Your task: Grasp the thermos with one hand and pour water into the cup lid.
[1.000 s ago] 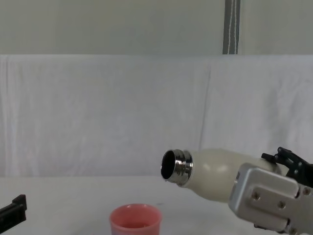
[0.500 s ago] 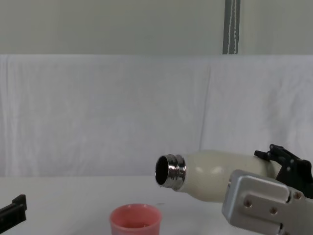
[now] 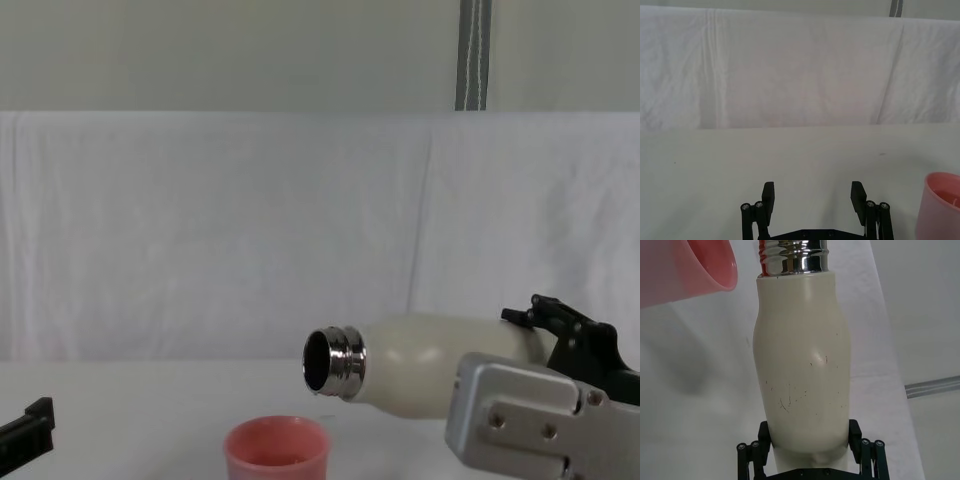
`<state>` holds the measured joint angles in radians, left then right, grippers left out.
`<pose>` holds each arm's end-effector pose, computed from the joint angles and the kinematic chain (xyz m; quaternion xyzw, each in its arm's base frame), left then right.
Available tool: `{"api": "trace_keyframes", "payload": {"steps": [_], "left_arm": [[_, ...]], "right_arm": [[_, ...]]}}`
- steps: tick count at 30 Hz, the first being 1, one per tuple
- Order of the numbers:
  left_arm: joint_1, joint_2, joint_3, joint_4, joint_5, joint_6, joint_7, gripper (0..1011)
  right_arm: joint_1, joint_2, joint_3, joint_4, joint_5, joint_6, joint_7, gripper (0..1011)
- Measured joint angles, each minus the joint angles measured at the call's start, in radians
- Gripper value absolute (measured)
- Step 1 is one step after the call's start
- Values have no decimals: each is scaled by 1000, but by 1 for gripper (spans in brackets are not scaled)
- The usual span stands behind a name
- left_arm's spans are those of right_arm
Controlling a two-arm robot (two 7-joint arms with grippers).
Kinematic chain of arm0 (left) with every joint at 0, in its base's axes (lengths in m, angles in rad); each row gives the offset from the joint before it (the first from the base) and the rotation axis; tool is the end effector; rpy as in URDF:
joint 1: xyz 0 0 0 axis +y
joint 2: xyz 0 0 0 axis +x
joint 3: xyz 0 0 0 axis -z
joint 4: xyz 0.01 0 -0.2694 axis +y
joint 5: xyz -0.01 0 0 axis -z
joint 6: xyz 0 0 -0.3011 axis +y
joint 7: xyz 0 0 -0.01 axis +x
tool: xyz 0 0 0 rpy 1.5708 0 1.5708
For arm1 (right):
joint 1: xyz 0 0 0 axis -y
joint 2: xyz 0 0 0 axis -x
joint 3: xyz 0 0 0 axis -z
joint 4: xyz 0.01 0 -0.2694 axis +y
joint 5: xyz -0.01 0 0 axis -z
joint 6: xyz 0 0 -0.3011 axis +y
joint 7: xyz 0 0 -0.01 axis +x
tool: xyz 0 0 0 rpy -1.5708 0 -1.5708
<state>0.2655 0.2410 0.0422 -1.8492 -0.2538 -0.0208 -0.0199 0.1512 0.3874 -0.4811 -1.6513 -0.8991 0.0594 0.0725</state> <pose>0.2505 0.0334 -0.2659 -0.0174 0.0064 0.6616 0.7497 0.3254 0.0409 -0.2456 -0.3441 -0.5028 -0.4128 0.6771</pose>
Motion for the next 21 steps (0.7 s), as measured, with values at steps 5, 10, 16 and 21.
{"api": "trace_keyframes", "payload": {"steps": [5, 10, 16, 21], "left_arm": [[0, 0, 0, 0, 0, 0, 0, 1001], [0, 0, 0, 0, 0, 0, 0, 1001], [0, 0, 0, 0, 0, 0, 0, 1001], [0, 0, 0, 0, 0, 0, 0, 1001]], "right_arm": [[12, 6, -7, 4, 1, -3, 10, 960], [21, 11, -13, 8, -1, 0, 12, 960], [28, 14, -19, 9, -20, 15, 10, 960], [33, 16, -23, 9, -37, 27, 3, 960]]}}
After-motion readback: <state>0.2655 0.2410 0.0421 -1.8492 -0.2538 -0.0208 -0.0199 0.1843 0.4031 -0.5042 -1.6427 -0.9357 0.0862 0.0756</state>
